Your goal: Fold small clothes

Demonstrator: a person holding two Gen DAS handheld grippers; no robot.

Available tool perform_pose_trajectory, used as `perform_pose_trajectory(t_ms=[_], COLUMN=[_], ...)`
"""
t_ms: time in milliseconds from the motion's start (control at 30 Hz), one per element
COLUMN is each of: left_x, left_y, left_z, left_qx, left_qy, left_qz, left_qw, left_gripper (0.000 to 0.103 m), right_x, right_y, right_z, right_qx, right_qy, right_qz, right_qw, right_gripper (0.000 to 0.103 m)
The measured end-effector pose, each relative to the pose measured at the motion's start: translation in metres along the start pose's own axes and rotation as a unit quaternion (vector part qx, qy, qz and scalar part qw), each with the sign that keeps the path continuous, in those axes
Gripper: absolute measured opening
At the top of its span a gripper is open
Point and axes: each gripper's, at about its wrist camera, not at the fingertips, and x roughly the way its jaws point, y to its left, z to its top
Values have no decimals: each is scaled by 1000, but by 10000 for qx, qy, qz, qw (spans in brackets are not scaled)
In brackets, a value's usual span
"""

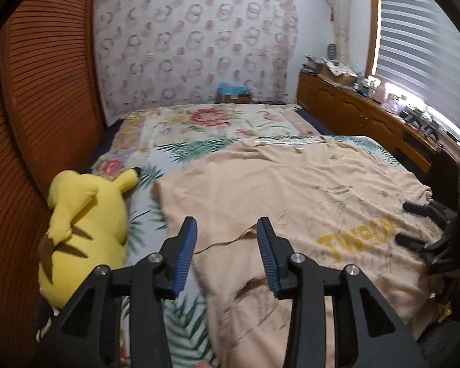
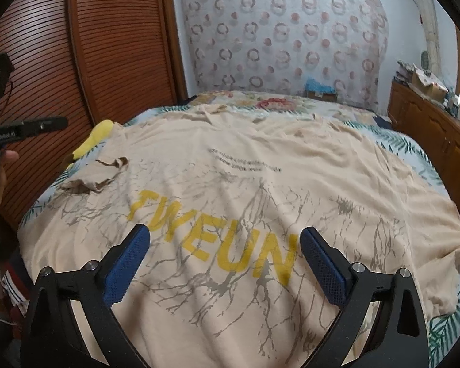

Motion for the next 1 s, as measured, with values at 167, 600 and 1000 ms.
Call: perform_pose_trajectory(t_ms=[167, 600, 1000], left_x=[-16, -39, -56], left_y=[17, 43, 55], left_z=[-17, -42, -51], left_qx=[-232, -518, -627], left_qy=[-79, -245, -355], left_qz=[205, 374, 474], left_qw=[9995, 9977, 9963], left_gripper=[41, 41, 42], right_x=[-10, 85, 169], right_y=[15, 103, 198], right_z=[25, 109, 102], right_qx=[-309, -1378, -1958], right_qy=[-344, -308, 896], right_qz=[161, 1007, 1982], right_qw=[9988, 9848, 9562], right_gripper=[97, 81, 52])
